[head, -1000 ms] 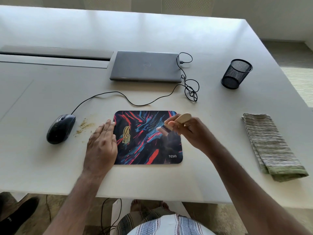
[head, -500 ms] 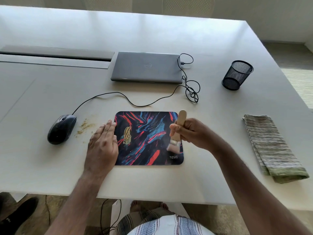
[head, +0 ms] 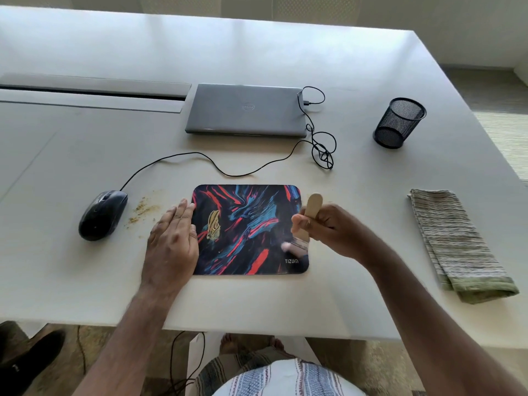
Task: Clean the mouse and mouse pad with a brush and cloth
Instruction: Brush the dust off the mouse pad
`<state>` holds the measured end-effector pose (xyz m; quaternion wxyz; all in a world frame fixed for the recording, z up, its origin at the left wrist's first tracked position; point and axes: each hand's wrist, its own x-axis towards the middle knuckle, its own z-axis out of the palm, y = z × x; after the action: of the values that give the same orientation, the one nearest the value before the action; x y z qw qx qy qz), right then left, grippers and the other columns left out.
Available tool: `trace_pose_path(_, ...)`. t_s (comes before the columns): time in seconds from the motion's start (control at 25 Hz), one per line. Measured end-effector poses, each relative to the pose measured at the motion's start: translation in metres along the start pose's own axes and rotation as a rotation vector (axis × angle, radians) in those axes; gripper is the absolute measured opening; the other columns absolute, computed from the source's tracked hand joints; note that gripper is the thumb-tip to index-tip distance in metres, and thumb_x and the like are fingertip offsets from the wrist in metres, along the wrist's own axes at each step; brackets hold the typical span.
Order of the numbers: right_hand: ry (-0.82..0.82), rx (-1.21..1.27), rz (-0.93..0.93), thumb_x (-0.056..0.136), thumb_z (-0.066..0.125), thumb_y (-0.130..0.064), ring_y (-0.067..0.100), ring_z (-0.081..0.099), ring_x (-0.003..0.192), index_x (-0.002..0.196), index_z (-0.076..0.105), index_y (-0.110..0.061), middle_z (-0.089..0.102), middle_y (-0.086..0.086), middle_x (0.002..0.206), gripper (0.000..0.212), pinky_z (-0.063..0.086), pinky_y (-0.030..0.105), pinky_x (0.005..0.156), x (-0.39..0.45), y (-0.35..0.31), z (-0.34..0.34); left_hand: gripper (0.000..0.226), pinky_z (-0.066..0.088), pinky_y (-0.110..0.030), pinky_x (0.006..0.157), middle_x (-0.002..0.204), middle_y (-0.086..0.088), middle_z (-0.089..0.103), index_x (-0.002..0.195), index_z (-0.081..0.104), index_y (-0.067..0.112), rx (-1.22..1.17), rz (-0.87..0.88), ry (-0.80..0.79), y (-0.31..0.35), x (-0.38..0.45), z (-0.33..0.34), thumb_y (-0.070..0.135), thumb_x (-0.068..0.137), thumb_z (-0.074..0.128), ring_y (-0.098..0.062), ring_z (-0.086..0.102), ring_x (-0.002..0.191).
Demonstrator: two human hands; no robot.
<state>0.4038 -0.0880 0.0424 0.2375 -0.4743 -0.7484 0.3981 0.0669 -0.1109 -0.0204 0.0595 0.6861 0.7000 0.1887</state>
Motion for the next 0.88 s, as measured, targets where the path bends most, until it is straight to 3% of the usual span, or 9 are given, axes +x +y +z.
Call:
trace_pose_path(0.16, 0.125, 0.127, -0.001, 0.106, 0.059, -0.028, 0.005, 0.057, 0.061, 0.098, 0.078, -0.004, 0.068, -0.018, 0.077, 0.031, 0.043, 0.014, 0.059, -0.008, 0.002, -0.013, 0.057, 0.023, -0.038, 0.124, 0.161, -0.004, 0.042, 0.154, 0.046, 0.014, 0.003, 0.000, 0.005, 0.000, 0.000, 0.001, 0.026, 0.099, 0.034, -0.023, 0.036, 0.150)
trace_pose_path(0.24, 0.088, 0.112, 0.003, 0.106, 0.060, -0.018, 0.004, 0.059, 0.061, 0.099, 0.077, -0.001, 0.069, -0.024, 0.076, 0.025, 0.043, 0.011, 0.058, -0.008, 0.001, -0.008, 0.057, 0.022, -0.038, 0.124, 0.161, -0.003, 0.042, 0.153, 0.047, 0.014, 0.001, -0.005, 0.008, 0.000, 0.000, 0.001, 0.026, 0.099, 0.034, -0.023, 0.036, 0.150)
trace_pose_path(0.36, -0.061, 0.146, 0.084, 0.106, 0.062, -0.029, 0.014, 0.055, 0.054, 0.090, 0.078, -0.016, 0.064, -0.001, 0.064, 0.026, 0.045, 0.025, 0.055, -0.007, 0.007, -0.009, 0.057, 0.022, -0.037, 0.124, 0.161, -0.003, 0.042, 0.153, 0.047, 0.015, 0.003, -0.004, 0.006, 0.000, 0.000, 0.001, 0.026, 0.099, 0.034, -0.023, 0.036, 0.150)
trace_pose_path(0.44, -0.002, 0.188, 0.084, 0.103, 0.062, -0.042, 0.017, 0.057, 0.056, 0.093, 0.079, -0.018, 0.065, 0.005, 0.071, 0.031, 0.046, 0.031, 0.054, -0.005, 0.007, -0.013, 0.057, 0.022, -0.037, 0.124, 0.162, -0.003, 0.042, 0.154, 0.046, 0.015, 0.010, -0.006, 0.003, 0.000, 0.000, 0.001, 0.026, 0.100, 0.033, -0.022, 0.036, 0.150)
trace_pose_path(0.52, 0.012, 0.188, 0.060, 0.104, 0.061, -0.042, 0.016, 0.060, 0.058, 0.096, 0.078, -0.017, 0.070, 0.004, 0.080, 0.032, 0.046, 0.029, 0.055, -0.002, 0.003, -0.011, 0.057, 0.022, -0.037, 0.124, 0.162, -0.002, 0.041, 0.154, 0.046, 0.016, 0.013, -0.010, -0.003, 0.000, -0.001, 0.000, 0.027, 0.100, 0.033, -0.022, 0.036, 0.150)
trace_pose_path(0.6, -0.083, 0.109, 0.082, 0.107, 0.059, -0.039, 0.014, 0.055, 0.052, 0.087, 0.078, -0.017, 0.064, 0.000, 0.066, 0.035, 0.044, 0.028, 0.055, 0.000, 0.000, -0.008, 0.057, 0.021, -0.037, 0.125, 0.162, -0.001, 0.041, 0.154, 0.046, 0.017, 0.012, -0.010, -0.006, 0.000, 0.000, 0.000, 0.027, 0.100, 0.033, -0.021, 0.035, 0.150)
trace_pose_path(0.68, -0.063, 0.094, 0.114, 0.104, 0.056, -0.047, 0.014, 0.049, 0.049, 0.083, 0.078, -0.019, 0.060, -0.002, 0.061, 0.041, 0.042, 0.030, 0.054, 0.001, -0.001, -0.005, 0.057, 0.021, -0.036, 0.125, 0.162, -0.001, 0.040, 0.154, 0.045, 0.017, 0.008, -0.013, -0.007, -0.001, 0.000, -0.001, 0.027, 0.100, 0.033, -0.020, 0.034, 0.151)
trace_pose_path(0.8, 0.046, 0.136, 0.046, 0.099, 0.055, -0.053, 0.007, 0.052, 0.056, 0.091, 0.079, -0.020, 0.070, -0.002, 0.080, 0.041, 0.047, 0.028, 0.059, 0.001, -0.002, 0.001, 0.056, 0.020, -0.035, 0.125, 0.163, 0.000, 0.040, 0.154, 0.045, 0.017, 0.005, -0.014, -0.010, 0.001, 0.000, -0.001, 0.027, 0.101, 0.033, -0.020, 0.033, 0.151)
trace_pose_path(0.88, -0.037, 0.020, 0.061, 0.102, 0.054, -0.051, 0.004, 0.051, 0.053, 0.086, 0.077, -0.019, 0.065, -0.011, 0.067, 0.043, 0.045, 0.027, 0.058, 0.000, -0.003, 0.001, 0.056, 0.019, -0.035, 0.125, 0.163, -0.001, 0.040, 0.154, 0.045, 0.017, 0.005, -0.011, -0.009, 0.000, 0.000, -0.001, 0.027, 0.101, 0.033, -0.019, 0.033, 0.151)
